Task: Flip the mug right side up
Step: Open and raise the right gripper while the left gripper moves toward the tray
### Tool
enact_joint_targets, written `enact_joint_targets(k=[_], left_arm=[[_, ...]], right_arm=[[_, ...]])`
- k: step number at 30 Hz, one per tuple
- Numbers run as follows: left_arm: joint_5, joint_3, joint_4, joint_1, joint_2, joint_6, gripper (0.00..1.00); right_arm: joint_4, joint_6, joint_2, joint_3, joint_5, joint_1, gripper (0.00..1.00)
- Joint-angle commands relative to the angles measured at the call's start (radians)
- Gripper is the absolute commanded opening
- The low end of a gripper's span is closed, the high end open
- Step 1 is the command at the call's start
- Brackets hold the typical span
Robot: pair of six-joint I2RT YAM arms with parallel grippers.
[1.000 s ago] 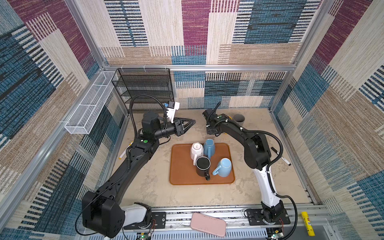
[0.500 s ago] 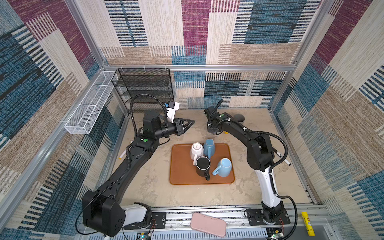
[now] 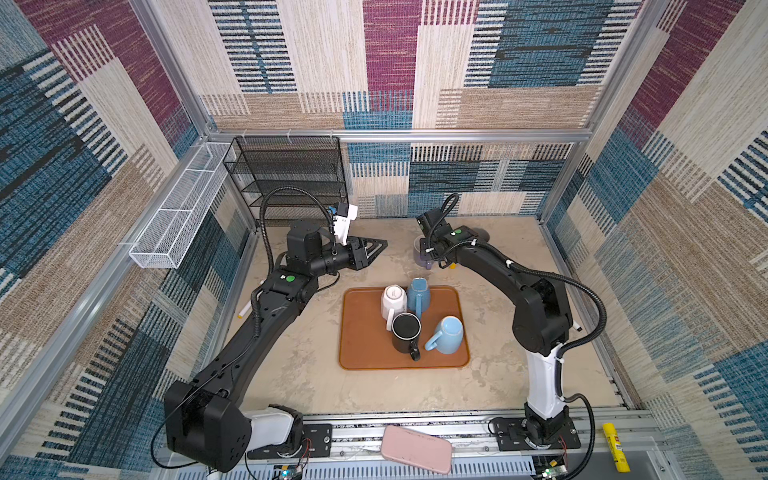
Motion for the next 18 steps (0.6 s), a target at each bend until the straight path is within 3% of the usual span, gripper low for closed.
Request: enact_joint_targets(k=[1,10,18], left_arm=[[-0.021,0.025,-0.066,0.000,0.008,0.049,0.42],[-0.092,-0.016,-0.198,-0.014,0.002,0.065,0.42],[-0.311,-0.059,-0.404,-0.098,-0.010,0.090,0.42]], right_arm=[[0.169,-0.038,-0.080,-0.074,-0.067,0.001,0.24],[0.359,-0.108,-0.250,-0.217,-0.131,0.001,0.26],[0.441,-0.134,-0.336,-0.273,-0.189,-0.001,0.29]])
